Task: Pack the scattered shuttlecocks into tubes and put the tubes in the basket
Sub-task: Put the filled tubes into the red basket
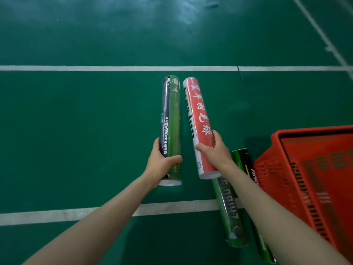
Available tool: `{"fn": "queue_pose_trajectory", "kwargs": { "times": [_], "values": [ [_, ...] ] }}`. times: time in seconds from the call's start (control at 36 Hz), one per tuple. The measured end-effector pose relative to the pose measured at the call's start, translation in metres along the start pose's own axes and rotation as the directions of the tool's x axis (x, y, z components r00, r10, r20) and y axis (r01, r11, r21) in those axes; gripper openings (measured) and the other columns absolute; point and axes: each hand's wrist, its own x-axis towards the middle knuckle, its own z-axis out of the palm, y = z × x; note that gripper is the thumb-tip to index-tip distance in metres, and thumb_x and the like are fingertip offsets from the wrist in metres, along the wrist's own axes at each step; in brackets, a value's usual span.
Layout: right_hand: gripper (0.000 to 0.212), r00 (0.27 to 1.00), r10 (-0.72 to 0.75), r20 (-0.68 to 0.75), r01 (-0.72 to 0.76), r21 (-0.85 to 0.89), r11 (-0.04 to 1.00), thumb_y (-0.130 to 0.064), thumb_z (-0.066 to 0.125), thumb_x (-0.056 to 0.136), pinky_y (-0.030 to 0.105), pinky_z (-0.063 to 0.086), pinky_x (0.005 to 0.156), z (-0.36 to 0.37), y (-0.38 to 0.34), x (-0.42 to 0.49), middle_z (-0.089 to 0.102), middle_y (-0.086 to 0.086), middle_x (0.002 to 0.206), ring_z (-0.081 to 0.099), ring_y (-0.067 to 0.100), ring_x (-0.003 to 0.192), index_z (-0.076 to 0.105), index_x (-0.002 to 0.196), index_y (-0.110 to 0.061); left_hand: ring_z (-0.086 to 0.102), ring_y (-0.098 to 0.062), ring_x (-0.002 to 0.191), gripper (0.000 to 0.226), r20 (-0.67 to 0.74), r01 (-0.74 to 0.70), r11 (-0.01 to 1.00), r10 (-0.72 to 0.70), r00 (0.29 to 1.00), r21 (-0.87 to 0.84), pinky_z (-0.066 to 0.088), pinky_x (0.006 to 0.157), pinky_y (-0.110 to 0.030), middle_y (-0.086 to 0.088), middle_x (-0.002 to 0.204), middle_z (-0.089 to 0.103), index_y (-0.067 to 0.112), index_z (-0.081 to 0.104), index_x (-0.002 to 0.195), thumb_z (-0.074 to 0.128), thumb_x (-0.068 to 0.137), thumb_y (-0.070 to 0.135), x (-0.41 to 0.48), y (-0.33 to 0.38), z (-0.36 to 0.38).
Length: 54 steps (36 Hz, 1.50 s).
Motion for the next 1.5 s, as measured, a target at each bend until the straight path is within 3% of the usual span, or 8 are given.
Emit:
{"fn": "queue_pose_trajectory", "kwargs": {
  "times": [0.33,0.47,0.56,0.78,0.89,1.11,1.28,1.5],
  "values": [
    [0.073,0.916,-0.151,-0.371,0.181,0.048,0.982,-0.029,0.073,0.077,0.035,0.050,0.092,-0.149,0.048,-0.050,0.059,-0.010,0.117,0.062,0.012,0.099,0.036,0.139,-0.034,0.070,-0.024,0.078,0.049,0.331,-0.098,0.968,0.174,0.928,-0.232,0.058,0.065,-0.035,-0.013,0.104,0.066,0.022,0.048,0.113,0.073,0.076,0.000,-0.031,0.025,0.134],
    [0.061,0.859,-0.097,-0.502,0.167,0.096,0.981,-0.028,0.073,0.078,0.023,0.047,0.079,-0.197,0.086,-0.090,0.055,-0.026,0.100,0.057,-0.006,0.088,0.042,0.130,-0.037,0.071,-0.022,0.070,0.058,0.432,-0.062,0.973,0.155,0.889,-0.222,0.057,0.059,-0.031,-0.008,0.098,0.069,0.018,0.044,0.124,0.071,0.077,-0.002,-0.072,0.030,0.192],
    [0.063,0.838,-0.026,-0.546,0.121,0.139,0.983,-0.029,0.074,0.077,0.028,0.048,0.085,-0.214,0.113,-0.114,0.058,-0.023,0.103,0.061,0.003,0.092,0.043,0.132,-0.033,0.071,-0.024,0.071,0.067,0.477,-0.009,0.983,0.096,0.874,-0.181,0.056,0.060,-0.032,-0.011,0.104,0.069,0.018,0.041,0.131,0.073,0.076,-0.001,-0.093,0.029,0.214],
    [0.060,0.837,0.075,-0.541,0.015,0.160,0.987,-0.033,0.072,0.077,0.030,0.048,0.079,-0.236,0.175,-0.123,0.061,-0.010,0.109,0.061,0.010,0.093,0.044,0.129,-0.034,0.072,-0.014,0.074,0.053,0.550,-0.013,0.992,0.081,0.831,-0.126,0.055,0.057,-0.025,-0.001,0.094,0.069,0.021,0.049,0.115,0.071,0.075,-0.005,-0.115,0.005,0.258],
    [0.068,0.846,0.051,-0.532,0.040,0.158,0.987,-0.033,0.074,0.076,0.028,0.045,0.080,-0.238,0.194,-0.110,0.057,-0.010,0.111,0.059,0.011,0.094,0.040,0.134,-0.032,0.071,-0.021,0.087,0.059,0.552,0.007,0.994,0.056,0.832,-0.111,0.060,0.073,-0.038,-0.006,0.103,0.068,0.023,0.047,0.120,0.075,0.072,0.002,-0.120,-0.014,0.284],
    [0.112,0.877,0.055,-0.478,0.082,0.260,0.962,-0.053,0.076,0.051,0.034,0.046,0.091,-0.232,0.232,-0.091,0.056,-0.008,0.115,0.061,0.016,0.102,0.020,0.146,-0.030,0.068,-0.016,0.097,0.070,0.532,-0.108,0.989,0.144,0.834,-0.099,0.059,0.080,-0.035,-0.003,0.113,0.065,0.027,0.044,0.124,0.081,0.068,0.011,-0.122,-0.035,0.316],
    [0.089,0.874,0.027,-0.485,0.085,0.207,0.975,-0.022,0.078,0.075,0.037,0.044,0.096,-0.238,0.255,-0.082,0.051,-0.005,0.119,0.056,0.021,0.110,0.023,0.146,-0.024,0.053,-0.025,0.123,0.112,0.479,-0.071,0.997,0.078,0.874,-0.034,0.050,0.096,-0.043,-0.004,0.141,0.045,0.043,0.026,0.139,0.085,0.045,0.063,-0.121,-0.047,0.337],
    [0.083,0.907,-0.024,-0.420,0.072,0.098,0.993,-0.019,0.077,0.076,0.027,0.040,0.087,-0.268,0.266,-0.108,0.049,-0.002,0.120,0.053,0.015,0.103,0.029,0.144,-0.021,0.011,-0.021,0.146,0.112,0.439,-0.094,0.992,0.047,0.897,0.087,0.029,0.115,-0.043,-0.002,0.159,-0.001,0.017,-0.017,0.151,0.071,0.085,0.035,-0.152,-0.038,0.345]
  ]
}}
